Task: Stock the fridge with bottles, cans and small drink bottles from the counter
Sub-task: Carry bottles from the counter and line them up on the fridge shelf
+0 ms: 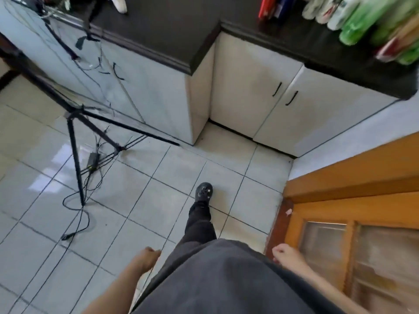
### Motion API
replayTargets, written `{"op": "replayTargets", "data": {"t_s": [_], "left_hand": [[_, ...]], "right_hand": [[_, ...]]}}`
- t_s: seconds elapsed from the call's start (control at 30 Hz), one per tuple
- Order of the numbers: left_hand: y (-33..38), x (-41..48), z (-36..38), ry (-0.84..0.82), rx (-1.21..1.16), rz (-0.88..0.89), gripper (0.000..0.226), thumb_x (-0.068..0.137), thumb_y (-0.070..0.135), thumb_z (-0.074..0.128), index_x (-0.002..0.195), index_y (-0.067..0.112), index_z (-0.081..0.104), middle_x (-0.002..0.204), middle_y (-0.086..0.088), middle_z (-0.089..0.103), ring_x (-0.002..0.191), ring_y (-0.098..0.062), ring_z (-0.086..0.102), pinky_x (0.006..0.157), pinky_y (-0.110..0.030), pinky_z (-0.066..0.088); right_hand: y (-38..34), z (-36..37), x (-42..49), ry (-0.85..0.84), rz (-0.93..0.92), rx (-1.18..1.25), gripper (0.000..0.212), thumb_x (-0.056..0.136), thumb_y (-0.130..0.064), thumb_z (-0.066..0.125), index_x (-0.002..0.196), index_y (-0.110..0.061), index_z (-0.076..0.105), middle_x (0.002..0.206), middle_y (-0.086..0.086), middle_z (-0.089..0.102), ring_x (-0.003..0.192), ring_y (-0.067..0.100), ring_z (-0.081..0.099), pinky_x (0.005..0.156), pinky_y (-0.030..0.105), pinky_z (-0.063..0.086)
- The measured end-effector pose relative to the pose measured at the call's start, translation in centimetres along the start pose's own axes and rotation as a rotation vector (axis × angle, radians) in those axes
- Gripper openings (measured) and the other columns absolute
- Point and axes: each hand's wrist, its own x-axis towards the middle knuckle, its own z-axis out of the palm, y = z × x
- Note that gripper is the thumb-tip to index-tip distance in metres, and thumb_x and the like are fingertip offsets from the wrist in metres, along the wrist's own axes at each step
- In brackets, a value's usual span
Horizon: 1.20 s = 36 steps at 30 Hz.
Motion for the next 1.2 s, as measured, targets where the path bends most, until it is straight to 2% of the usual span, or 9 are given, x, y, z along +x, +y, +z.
{"op": "replayTargets", "data": {"t_s": [0.1, 0.2, 0.3, 0.4, 0.47, 0.57, 0.7, 0.83, 1.2], "left_hand": [[9.8, 2.9, -5.3, 0.057, 0.133, 0.146, 0.028, 0.097, 0.029, 0.046, 0.100, 0.006, 0.061, 0.105, -0.017, 0.064, 0.110, -0.035, 0.058, 0.083, -0.031, 0.044], [20.4, 4.5, -10.1, 0.086, 0.161, 0.284, 0.033, 0.096, 0.031, 0.049, 0.117, 0.008, 0.059, 0.119, -0.015, 0.062, 0.111, -0.032, 0.057, 0.087, -0.030, 0.042], [29.6, 6.1, -14.0, 0.085, 0.224, 0.409, 0.032, 0.095, 0.032, 0.050, 0.119, 0.012, 0.057, 0.118, -0.015, 0.063, 0.106, -0.032, 0.058, 0.086, -0.032, 0.044], [36.6, 7.5, -16.6, 0.087, 0.324, 0.445, 0.033, 0.095, 0.033, 0.050, 0.120, 0.013, 0.056, 0.118, -0.013, 0.061, 0.102, -0.029, 0.056, 0.083, -0.032, 0.043], [39.9, 8.2, -17.3, 0.086, 0.329, 0.442, 0.034, 0.095, 0.032, 0.050, 0.120, 0.010, 0.056, 0.120, -0.014, 0.060, 0.104, -0.030, 0.056, 0.088, -0.035, 0.045], [43.8, 8.9, -16.8, 0.025, 0.290, 0.419, 0.034, 0.096, 0.026, 0.051, 0.118, 0.001, 0.057, 0.120, -0.021, 0.059, 0.110, -0.037, 0.055, 0.098, -0.044, 0.045], [48.0, 8.2, -13.6, -0.061, 0.269, 0.388, 0.020, 0.098, 0.025, 0.047, 0.103, 0.007, 0.055, 0.105, -0.014, 0.060, 0.093, -0.026, 0.057, 0.076, -0.029, 0.038], [54.2, 6.7, -10.0, -0.074, 0.116, 0.441, 0.017, 0.099, 0.023, 0.044, 0.097, 0.009, 0.053, 0.105, -0.011, 0.060, 0.091, -0.025, 0.057, 0.072, -0.030, 0.040], [78.7, -2.7, -7.3, 0.142, -0.161, 1.028, 0.017, 0.096, 0.025, 0.050, 0.112, 0.025, 0.059, 0.099, 0.012, 0.065, 0.090, -0.003, 0.063, 0.076, -0.016, 0.044]], "right_hand": [[-1.9, -5.0, 1.4, 0.102, 0.082, 0.114, 0.018, 0.096, -0.022, 0.047, 0.094, -0.016, 0.064, 0.104, 0.003, 0.068, 0.098, 0.020, 0.062, 0.082, 0.026, 0.046], [-5.0, -9.3, 2.6, 0.195, 0.103, 0.281, 0.024, 0.097, -0.026, 0.047, 0.113, -0.014, 0.060, 0.108, 0.003, 0.065, 0.099, 0.018, 0.061, 0.085, 0.028, 0.049], [-8.2, -12.5, 3.8, 0.303, 0.071, 0.435, 0.021, 0.098, -0.026, 0.046, 0.112, -0.017, 0.060, 0.103, -0.002, 0.064, 0.092, 0.011, 0.060, 0.074, 0.020, 0.044], [-10.5, -14.6, 4.7, 0.299, 0.058, 0.491, 0.021, 0.098, -0.021, 0.043, 0.110, -0.016, 0.059, 0.110, 0.000, 0.061, 0.102, 0.016, 0.056, 0.090, 0.025, 0.042], [-10.6, -15.6, 5.5, 0.289, 0.044, 0.452, 0.023, 0.098, -0.022, 0.041, 0.111, -0.016, 0.058, 0.109, 0.000, 0.061, 0.099, 0.014, 0.054, 0.086, 0.023, 0.040], [-9.2, -17.7, 6.9, 0.297, 0.102, 0.520, 0.018, 0.094, -0.021, 0.046, 0.104, -0.018, 0.061, 0.102, 0.001, 0.064, 0.093, 0.015, 0.056, 0.082, 0.026, 0.042], [-6.0, -21.5, 9.5, 0.367, 0.224, 0.598, 0.015, 0.093, -0.019, 0.051, 0.103, -0.018, 0.063, 0.106, 0.000, 0.065, 0.089, 0.011, 0.055, 0.079, 0.022, 0.042], [-3.7, -28.9, 13.2, 0.420, 0.202, 0.625, 0.020, 0.093, -0.019, 0.053, 0.111, -0.016, 0.062, 0.111, 0.001, 0.063, 0.092, 0.012, 0.055, 0.080, 0.025, 0.045], [-7.4, -52.2, 18.1, 0.978, -0.067, 0.843, 0.029, 0.094, -0.016, 0.053, 0.122, -0.019, 0.054, 0.117, -0.005, 0.057, 0.102, 0.008, 0.053, 0.084, 0.021, 0.043]]}}
